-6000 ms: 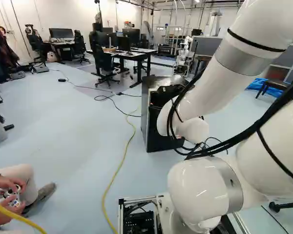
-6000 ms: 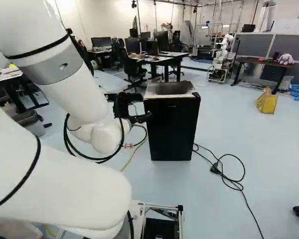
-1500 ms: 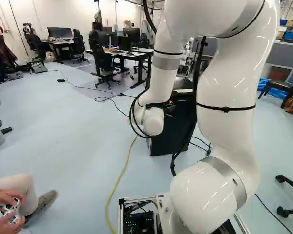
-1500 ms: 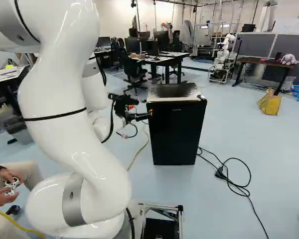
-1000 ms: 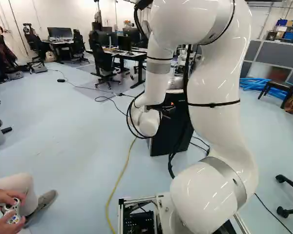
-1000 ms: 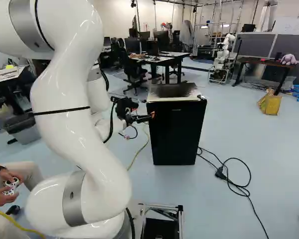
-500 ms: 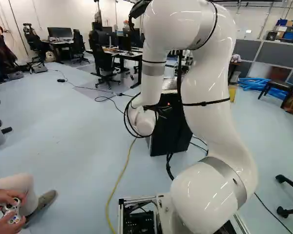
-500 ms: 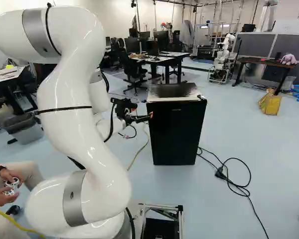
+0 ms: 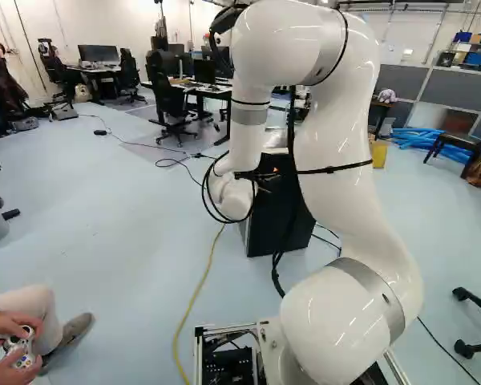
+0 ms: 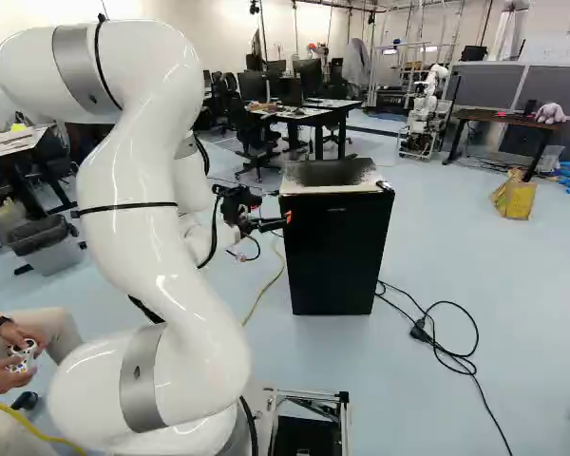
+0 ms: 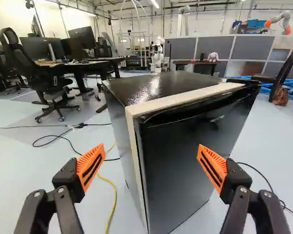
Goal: Grab a drink from the fridge
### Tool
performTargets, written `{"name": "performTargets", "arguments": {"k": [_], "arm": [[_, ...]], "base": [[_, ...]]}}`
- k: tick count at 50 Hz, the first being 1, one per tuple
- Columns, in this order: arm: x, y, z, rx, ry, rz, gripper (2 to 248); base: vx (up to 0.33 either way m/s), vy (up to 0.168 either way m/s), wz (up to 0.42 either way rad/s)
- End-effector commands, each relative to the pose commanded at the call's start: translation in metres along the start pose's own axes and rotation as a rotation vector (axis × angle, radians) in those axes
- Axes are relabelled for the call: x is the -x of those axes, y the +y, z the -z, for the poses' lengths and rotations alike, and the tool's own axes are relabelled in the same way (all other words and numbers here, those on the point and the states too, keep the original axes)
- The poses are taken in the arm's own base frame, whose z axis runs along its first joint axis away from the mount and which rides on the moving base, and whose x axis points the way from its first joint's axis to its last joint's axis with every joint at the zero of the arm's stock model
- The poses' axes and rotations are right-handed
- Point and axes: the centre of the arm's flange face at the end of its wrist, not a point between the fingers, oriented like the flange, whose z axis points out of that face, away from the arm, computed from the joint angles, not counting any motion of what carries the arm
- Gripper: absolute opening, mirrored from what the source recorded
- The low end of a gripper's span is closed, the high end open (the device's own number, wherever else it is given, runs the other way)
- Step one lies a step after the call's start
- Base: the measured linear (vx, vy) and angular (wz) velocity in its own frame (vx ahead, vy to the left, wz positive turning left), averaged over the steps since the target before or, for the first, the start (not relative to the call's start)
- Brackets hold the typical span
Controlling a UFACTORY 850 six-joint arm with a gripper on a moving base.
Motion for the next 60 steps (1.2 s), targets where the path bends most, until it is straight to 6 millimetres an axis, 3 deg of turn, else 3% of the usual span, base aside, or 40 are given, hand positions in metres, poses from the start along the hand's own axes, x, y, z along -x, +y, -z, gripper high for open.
{"name": "performTargets", "arguments": {"k": [60], "arm": [[0.001, -0.011, -0.031, 0.097, 0.026, -0.047, 247]], "base": [[0.0, 0.0, 0.0]]}}
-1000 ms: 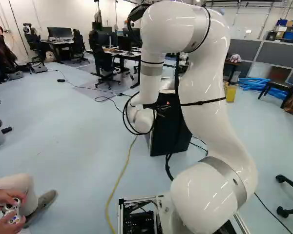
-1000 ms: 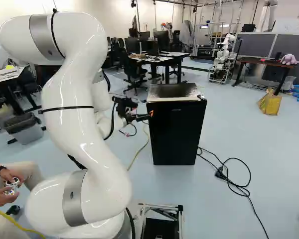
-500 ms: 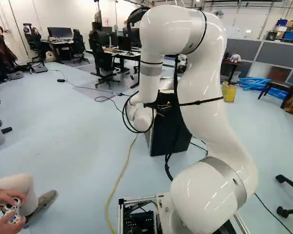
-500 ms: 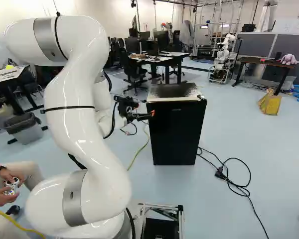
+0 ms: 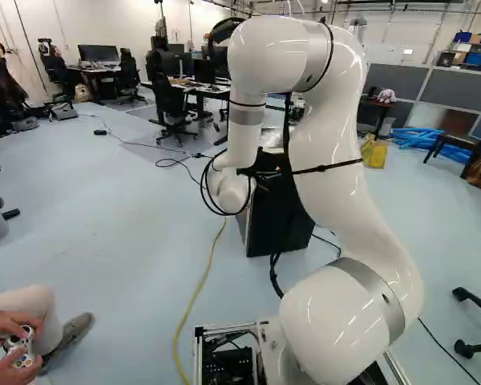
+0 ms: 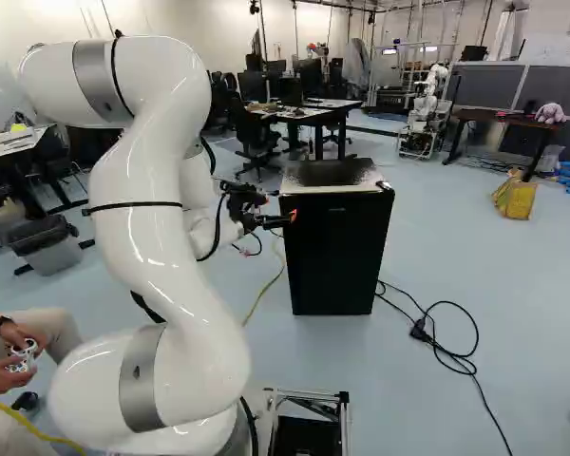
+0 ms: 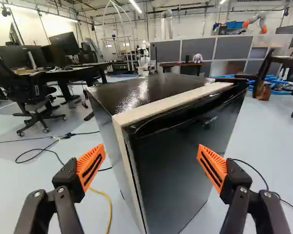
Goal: Grab a drink from the fridge
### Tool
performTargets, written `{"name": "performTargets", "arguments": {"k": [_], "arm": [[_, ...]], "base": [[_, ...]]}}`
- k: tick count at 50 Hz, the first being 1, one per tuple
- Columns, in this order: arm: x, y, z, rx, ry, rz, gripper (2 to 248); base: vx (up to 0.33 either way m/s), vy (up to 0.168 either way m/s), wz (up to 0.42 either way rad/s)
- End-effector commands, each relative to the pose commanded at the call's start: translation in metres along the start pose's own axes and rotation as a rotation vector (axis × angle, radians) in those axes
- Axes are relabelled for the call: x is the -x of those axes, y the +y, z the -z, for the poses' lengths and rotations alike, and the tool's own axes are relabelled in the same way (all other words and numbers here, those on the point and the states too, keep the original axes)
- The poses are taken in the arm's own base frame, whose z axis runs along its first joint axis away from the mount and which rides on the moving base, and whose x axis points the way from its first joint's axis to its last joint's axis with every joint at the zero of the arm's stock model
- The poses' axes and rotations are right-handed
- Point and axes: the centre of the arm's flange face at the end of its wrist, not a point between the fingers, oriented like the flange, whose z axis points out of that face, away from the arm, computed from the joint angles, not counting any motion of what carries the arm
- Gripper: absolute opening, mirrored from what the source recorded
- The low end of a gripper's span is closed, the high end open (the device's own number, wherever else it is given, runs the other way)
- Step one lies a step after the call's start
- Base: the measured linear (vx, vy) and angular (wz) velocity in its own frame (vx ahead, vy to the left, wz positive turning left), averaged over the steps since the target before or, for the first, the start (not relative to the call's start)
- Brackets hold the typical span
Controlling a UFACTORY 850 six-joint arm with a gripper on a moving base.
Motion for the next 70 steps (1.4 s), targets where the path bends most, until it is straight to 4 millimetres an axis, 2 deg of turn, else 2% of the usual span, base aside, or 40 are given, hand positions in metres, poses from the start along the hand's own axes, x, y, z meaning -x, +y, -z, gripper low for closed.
{"name": "performTargets", "arguments": {"k": [22, 70], "arm": [[0.001, -0.005, -0.01, 0.034, 0.009, -0.017, 247], [0.003, -0.013, -0.013, 0.071, 0.015, -0.036, 247]], "base": [[0.0, 0.0, 0.0], [0.0, 0.0, 0.0]]}}
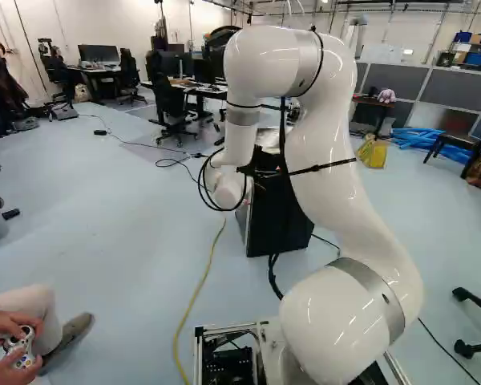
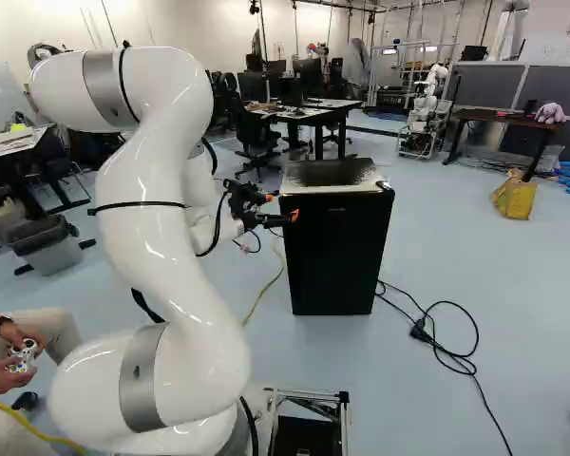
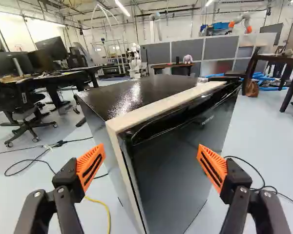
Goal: Grab a drink from the fridge
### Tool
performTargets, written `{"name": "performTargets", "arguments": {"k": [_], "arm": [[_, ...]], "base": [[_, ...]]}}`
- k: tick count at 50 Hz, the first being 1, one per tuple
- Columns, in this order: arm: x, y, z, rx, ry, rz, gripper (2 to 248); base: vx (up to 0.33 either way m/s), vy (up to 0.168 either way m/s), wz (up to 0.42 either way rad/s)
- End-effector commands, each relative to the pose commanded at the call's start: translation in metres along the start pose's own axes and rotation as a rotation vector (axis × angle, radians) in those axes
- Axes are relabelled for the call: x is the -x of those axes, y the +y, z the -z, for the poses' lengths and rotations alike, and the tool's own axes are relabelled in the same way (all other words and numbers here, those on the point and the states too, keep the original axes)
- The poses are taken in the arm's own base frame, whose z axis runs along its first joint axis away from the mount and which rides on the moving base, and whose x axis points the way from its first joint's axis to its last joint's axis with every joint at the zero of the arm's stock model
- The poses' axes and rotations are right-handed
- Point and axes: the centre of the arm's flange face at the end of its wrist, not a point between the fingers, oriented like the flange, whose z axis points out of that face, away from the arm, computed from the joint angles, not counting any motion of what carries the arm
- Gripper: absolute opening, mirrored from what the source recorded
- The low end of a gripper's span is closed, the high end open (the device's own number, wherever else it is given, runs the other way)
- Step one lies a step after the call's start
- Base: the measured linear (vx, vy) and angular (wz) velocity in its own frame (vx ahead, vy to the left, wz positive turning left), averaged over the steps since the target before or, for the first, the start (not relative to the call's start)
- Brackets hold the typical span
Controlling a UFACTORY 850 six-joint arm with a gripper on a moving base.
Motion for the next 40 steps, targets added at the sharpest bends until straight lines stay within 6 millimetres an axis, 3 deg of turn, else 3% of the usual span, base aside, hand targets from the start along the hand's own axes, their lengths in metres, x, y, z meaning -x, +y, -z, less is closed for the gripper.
{"name": "performTargets", "arguments": {"k": [40], "arm": [[0.0041, -0.0084, 0.0023, 0.105, 0.005, -0.037, 247]], "base": [[0.0, 0.0, 0.0]]}}
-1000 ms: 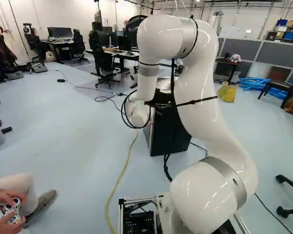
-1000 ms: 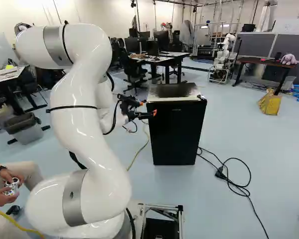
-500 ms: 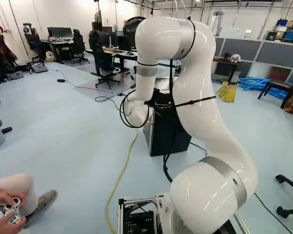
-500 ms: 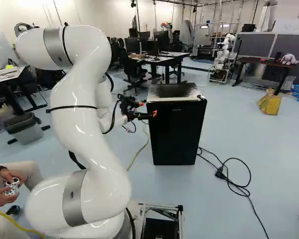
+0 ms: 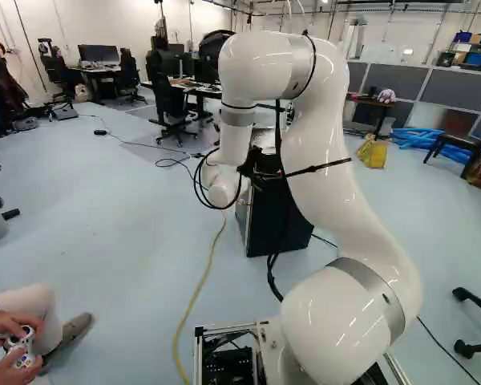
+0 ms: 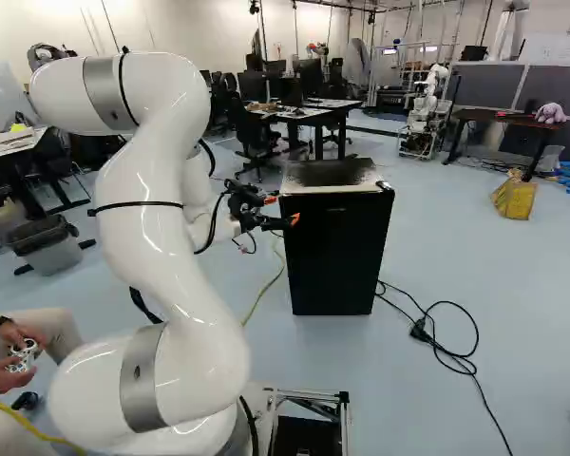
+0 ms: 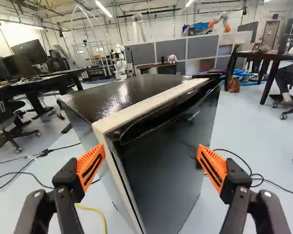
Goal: Grab a drink from the fridge
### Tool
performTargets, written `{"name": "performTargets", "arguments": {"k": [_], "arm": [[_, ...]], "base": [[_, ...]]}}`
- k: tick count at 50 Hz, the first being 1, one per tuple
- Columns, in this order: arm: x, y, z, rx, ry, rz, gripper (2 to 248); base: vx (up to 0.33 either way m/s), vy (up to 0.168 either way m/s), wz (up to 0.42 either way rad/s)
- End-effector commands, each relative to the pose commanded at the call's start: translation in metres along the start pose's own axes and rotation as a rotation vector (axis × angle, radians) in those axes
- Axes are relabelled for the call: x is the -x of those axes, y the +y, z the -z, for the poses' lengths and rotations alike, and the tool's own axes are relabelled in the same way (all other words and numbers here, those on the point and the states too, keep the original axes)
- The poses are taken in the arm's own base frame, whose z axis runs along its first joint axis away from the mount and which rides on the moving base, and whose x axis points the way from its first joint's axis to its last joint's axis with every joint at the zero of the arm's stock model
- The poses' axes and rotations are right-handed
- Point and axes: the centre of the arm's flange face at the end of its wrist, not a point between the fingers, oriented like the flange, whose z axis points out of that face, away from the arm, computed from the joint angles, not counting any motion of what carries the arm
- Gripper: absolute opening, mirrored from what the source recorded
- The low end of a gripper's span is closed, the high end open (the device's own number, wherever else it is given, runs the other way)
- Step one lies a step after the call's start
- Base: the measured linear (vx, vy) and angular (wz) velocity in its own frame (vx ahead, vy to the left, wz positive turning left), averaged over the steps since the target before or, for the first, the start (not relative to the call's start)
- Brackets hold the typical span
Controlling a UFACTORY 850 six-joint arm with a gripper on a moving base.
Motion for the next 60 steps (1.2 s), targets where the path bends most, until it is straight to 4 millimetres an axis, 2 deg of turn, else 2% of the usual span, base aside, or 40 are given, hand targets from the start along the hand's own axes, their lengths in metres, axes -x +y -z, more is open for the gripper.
{"name": "performTargets", "arguments": {"k": [33, 60], "arm": [[0.005, -0.017, 0.006, 0.035, 0.004, -0.027, 247], [0.008, -0.028, -0.002, 0.087, 0.013, -0.06, 247]], "base": [[0.0, 0.0, 0.0], [0.0, 0.0, 0.0]]}}
